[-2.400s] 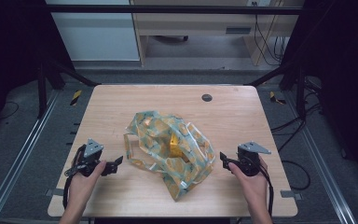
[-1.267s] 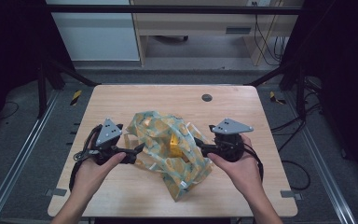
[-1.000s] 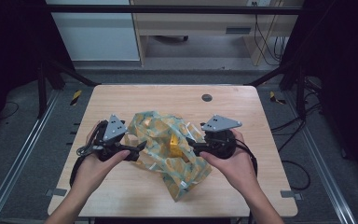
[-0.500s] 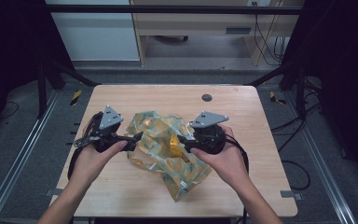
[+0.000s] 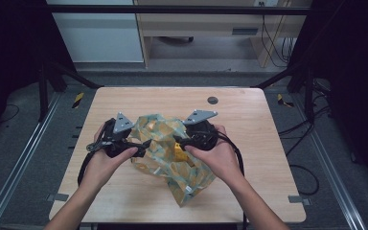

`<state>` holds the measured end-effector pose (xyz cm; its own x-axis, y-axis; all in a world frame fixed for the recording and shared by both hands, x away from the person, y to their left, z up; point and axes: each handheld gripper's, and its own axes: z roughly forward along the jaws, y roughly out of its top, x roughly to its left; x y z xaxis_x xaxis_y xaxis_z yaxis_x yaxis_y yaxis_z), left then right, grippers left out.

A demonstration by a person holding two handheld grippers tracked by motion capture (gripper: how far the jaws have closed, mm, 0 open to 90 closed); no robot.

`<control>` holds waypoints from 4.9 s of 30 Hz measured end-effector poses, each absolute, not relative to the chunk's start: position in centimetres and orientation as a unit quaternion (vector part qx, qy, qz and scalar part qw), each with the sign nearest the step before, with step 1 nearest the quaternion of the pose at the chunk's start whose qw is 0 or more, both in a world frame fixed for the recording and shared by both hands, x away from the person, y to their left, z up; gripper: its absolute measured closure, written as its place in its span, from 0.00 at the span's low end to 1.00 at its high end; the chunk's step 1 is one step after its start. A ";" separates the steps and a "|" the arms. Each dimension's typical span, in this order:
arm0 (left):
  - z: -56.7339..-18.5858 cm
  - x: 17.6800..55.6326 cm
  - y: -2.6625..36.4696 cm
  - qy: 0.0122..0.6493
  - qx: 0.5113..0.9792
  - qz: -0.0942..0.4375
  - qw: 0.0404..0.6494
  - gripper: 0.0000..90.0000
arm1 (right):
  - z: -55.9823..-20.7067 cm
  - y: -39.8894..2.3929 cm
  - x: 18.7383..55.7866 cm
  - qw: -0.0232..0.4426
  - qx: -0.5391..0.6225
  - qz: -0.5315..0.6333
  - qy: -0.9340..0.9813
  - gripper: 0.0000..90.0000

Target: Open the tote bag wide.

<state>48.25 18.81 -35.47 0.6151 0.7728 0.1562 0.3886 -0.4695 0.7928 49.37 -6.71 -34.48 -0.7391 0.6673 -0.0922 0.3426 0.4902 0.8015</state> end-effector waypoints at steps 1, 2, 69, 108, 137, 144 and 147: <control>-35.8 48.2 18.6 0.354 0.820 0.256 0.371 0.05 | -34.6 -6.5 49.5 0.200 0.300 0.404 0.841 0.51; -36.0 48.2 18.5 0.353 0.821 0.255 0.368 0.05 | -34.7 -6.4 49.6 0.199 0.301 0.402 0.842 0.51; -38.2 47.3 18.5 0.308 0.845 0.224 0.375 1.00 | -35.9 -9.4 50.8 0.189 0.303 0.390 0.849 1.00; -43.1 49.2 17.9 0.312 0.861 0.220 0.337 1.00 | -40.0 -14.6 53.4 0.192 0.358 0.385 0.829 1.00; -44.2 49.7 18.4 0.320 0.864 0.212 0.325 1.00 | -42.0 -16.5 54.1 0.179 0.387 0.381 0.821 1.00; -44.9 49.6 18.6 0.324 0.863 0.208 0.327 1.00 | -42.8 -16.9 54.0 0.174 0.390 0.380 0.821 1.00; -45.1 49.7 18.6 0.327 0.863 0.205 0.325 1.00 | -43.2 -16.9 54.0 0.173 0.391 0.375 0.822 1.00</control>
